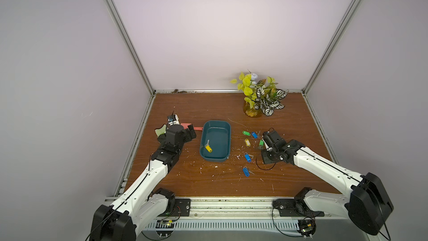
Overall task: Take the keys out of the storage box
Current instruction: Place the key at the center of the board.
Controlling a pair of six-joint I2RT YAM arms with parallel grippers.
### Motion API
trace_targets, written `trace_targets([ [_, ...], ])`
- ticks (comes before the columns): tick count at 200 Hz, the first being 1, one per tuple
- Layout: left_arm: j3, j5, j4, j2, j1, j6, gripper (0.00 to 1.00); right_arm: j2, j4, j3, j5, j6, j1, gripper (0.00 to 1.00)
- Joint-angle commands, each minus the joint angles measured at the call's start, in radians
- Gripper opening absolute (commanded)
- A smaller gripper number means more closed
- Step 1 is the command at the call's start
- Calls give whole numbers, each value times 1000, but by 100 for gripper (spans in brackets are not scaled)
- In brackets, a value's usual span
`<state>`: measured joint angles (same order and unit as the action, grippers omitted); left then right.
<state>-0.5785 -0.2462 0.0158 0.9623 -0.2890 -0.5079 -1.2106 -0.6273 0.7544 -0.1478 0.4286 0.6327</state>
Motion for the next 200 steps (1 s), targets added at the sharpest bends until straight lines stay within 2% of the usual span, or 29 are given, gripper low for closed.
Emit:
trace_targets([
  [1,-35,-5,-14,0,9,12,98,12,60,-6,8,12,-10,0],
  [120,-53,59,13,3,10,42,98,-93,197,-17,52,-12,-26,0],
  [192,-76,152,39,-8,10,86,98,-133,244,-32,43,-18,-37,0],
  [200,-78,174,51,-10,10,93,98,-126,245,-33,35,-19,-40,7],
])
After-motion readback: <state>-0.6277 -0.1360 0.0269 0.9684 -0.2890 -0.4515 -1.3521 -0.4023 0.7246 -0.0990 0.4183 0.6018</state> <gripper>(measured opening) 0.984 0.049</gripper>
